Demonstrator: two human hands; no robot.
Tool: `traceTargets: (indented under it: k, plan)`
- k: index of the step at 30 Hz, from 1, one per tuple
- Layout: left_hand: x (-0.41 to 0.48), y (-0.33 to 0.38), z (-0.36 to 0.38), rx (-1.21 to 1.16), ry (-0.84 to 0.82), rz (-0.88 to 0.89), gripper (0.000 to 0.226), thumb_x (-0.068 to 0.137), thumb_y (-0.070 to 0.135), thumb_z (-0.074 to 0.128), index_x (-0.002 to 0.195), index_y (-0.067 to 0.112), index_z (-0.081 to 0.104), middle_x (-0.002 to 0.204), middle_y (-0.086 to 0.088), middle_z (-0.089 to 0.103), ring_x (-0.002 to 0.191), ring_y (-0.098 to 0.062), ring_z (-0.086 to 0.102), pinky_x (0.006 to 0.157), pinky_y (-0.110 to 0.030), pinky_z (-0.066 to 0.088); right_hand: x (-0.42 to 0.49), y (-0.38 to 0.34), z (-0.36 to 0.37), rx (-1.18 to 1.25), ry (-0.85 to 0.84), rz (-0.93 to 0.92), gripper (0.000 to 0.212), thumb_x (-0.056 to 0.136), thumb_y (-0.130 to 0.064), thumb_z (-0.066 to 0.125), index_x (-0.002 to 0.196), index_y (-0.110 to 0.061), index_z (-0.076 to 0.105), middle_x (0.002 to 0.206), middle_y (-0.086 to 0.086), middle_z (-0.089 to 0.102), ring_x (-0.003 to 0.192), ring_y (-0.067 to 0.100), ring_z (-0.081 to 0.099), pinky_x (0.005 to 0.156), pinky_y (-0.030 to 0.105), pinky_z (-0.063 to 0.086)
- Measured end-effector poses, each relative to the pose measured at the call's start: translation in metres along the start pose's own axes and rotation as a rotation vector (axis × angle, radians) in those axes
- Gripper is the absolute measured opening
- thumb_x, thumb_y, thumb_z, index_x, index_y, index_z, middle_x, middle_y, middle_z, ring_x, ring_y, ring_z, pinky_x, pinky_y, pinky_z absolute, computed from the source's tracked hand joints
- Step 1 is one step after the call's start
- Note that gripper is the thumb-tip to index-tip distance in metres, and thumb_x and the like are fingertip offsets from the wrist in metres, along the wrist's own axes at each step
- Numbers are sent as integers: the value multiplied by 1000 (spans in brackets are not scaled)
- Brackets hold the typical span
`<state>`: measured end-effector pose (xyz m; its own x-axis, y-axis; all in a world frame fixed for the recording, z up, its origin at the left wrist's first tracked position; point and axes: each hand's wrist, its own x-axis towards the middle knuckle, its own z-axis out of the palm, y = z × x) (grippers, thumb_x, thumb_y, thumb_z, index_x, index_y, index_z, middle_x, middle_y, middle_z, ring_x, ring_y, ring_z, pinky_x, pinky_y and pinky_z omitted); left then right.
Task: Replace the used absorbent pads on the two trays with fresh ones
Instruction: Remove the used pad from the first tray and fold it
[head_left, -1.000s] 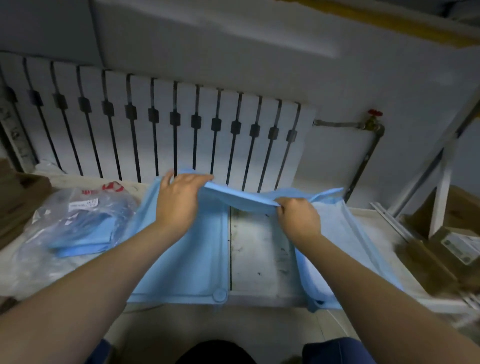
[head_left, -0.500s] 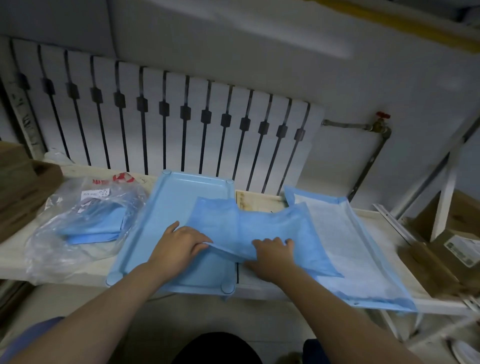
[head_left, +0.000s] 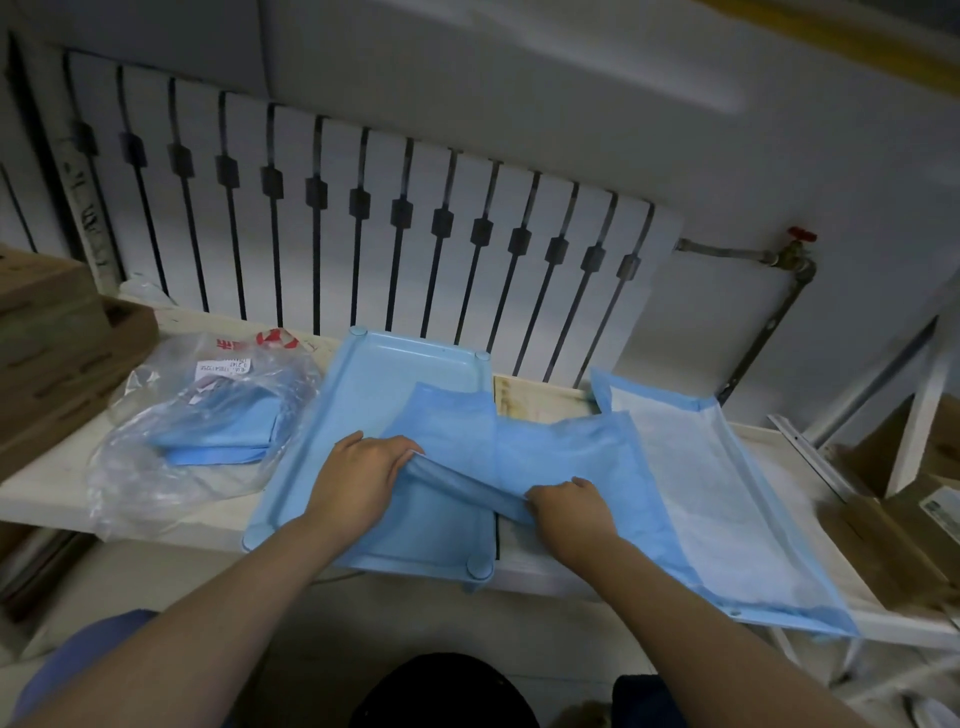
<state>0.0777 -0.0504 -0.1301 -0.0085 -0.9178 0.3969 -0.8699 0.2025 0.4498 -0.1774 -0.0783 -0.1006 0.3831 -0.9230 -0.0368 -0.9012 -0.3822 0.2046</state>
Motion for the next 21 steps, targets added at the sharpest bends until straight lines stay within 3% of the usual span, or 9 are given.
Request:
traceTargets:
  k: [5,7,9,11,13,15,17,19,21]
  plan:
    - [-3,3,8,139,129,-150,25,92,5,51,99,20,70,75,-6,70,79,-32,65,97,-42,40,-17,28,3,-6,-18,138,22,86,-8,43,99,-19,58,104,6,67,99,26,60,94,28,35]
    - [-4,13,7,229,75,-244,33,85,3,52,108,21,67,91,-5,69,101,-27,61,110,-46,26,-22,33,0,4,18,181,21,84,-8,47,98,-17,60,97,7,68,92,27,62,88,28,38]
    - [-2,25,6,247,4,-288,47,79,10,56,123,25,58,122,2,60,131,-20,40,117,-47,1,-23,34,-4,5,133,209,14,65,-12,71,78,-17,66,68,5,68,64,23,65,70,27,46]
    - [3,46,8,244,-86,-194,61,79,22,59,138,27,42,142,9,43,144,-14,18,115,-46,-14,-21,38,-1,29,163,212,35,26,-11,84,46,-21,57,35,1,49,30,16,48,44,22,41]
    - [9,74,15,245,-225,-40,68,82,32,57,145,29,32,149,9,36,146,-9,11,114,-47,-19,-20,42,6,43,221,191,40,19,-11,84,39,-21,51,28,0,41,25,15,41,41,18,37]
    - [13,104,27,227,-331,59,65,86,42,54,146,31,32,149,7,38,145,-6,15,115,-48,-18,-24,40,0,46,233,162,38,23,-12,84,39,-22,51,30,-1,41,27,15,42,43,18,37]
    - [15,127,41,222,-328,91,51,92,45,49,141,33,41,142,7,48,139,-7,29,117,-47,-14,-25,43,0,53,252,129,37,23,-11,83,40,-23,53,31,-2,42,29,14,43,46,18,40]
    - [18,137,51,248,-264,88,35,98,33,43,132,36,52,127,7,60,126,-8,47,117,-41,-12,-28,48,-4,37,267,119,35,24,-13,84,41,-24,56,33,-2,46,31,14,46,47,18,42]
    - [19,136,55,285,-221,64,35,99,21,40,125,36,57,116,8,66,114,-9,55,117,-37,-9,-37,57,-10,15,225,151,23,48,-16,82,59,-23,64,52,-1,61,49,18,60,60,22,45]
